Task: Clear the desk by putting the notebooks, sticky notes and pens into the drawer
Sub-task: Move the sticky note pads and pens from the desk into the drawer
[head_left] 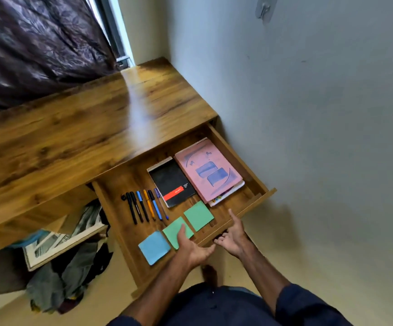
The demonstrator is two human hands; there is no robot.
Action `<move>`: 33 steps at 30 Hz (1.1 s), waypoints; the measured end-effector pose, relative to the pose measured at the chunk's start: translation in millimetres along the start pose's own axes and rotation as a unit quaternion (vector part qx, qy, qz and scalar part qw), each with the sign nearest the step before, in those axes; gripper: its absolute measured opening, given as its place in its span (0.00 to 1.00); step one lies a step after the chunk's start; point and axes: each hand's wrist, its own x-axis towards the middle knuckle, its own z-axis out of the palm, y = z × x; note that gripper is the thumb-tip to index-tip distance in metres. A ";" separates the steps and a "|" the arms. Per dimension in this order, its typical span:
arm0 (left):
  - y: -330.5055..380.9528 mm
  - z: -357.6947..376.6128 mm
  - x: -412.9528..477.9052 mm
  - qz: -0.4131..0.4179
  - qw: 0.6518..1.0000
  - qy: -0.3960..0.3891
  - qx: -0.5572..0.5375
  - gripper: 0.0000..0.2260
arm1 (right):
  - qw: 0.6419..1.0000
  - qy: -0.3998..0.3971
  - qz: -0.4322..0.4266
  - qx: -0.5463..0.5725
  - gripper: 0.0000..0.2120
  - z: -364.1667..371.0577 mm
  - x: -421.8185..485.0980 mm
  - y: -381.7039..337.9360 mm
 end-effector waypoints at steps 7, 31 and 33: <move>32.3 20.9 2.9 0.092 0.982 0.003 -0.162 0.36 | 0.999 -0.040 -0.008 0.010 0.54 15.0 11.6 -32.7; 311.4 68.8 50.4 0.144 0.943 -0.117 -0.275 0.59 | 0.993 -0.074 -0.014 0.095 0.52 288.1 145.7 -137.3; 334.4 73.0 54.2 0.147 0.942 -0.113 -0.281 0.61 | 0.991 -0.081 -0.011 0.103 0.52 304.7 156.7 -142.3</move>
